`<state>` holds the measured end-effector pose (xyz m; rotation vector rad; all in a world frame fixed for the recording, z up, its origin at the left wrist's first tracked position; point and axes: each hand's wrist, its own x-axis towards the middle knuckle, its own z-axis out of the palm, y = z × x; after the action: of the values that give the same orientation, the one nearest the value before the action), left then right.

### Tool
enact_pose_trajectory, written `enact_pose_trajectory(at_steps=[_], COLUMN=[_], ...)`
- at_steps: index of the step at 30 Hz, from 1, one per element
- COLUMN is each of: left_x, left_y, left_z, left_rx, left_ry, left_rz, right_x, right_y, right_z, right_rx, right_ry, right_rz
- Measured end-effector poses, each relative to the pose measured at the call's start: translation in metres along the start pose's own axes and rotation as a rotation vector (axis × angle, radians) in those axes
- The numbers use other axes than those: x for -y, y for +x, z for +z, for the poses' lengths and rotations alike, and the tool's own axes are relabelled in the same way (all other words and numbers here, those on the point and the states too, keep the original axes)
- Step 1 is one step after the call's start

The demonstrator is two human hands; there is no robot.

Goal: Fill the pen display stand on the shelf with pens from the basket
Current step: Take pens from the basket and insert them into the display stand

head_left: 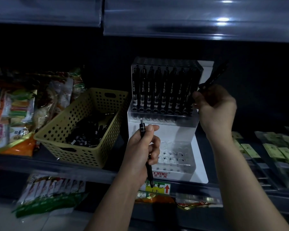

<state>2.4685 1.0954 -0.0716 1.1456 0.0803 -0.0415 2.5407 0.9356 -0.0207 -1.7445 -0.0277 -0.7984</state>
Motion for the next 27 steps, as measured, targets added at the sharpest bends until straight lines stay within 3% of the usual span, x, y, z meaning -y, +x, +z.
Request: enact_pose_trajectory(at_steps=[8, 17, 27], left_x=[-0.0021, -0.0046, -0.0095], left_y=[-0.0021, -0.0031, -0.0047], left_z=[-0.0005, -0.0022, 0.0021], left_rx=[-0.009, -0.018, -0.027], left_ry=[0.005, -0.005, -0.057], left_rz=[0.007, 0.004, -0.03], right_x=[-0.001, -0.0035, -0.0046], right_y=[-0.0087, -0.0092, -0.0042], right_z=[0.0063, 0.007, 0.0045], right_rx=[0.075, 0.055, 0.164], right_ry=[-0.268, -0.311, -0.304], right_rz=[-0.179, -0.074, 0.107])
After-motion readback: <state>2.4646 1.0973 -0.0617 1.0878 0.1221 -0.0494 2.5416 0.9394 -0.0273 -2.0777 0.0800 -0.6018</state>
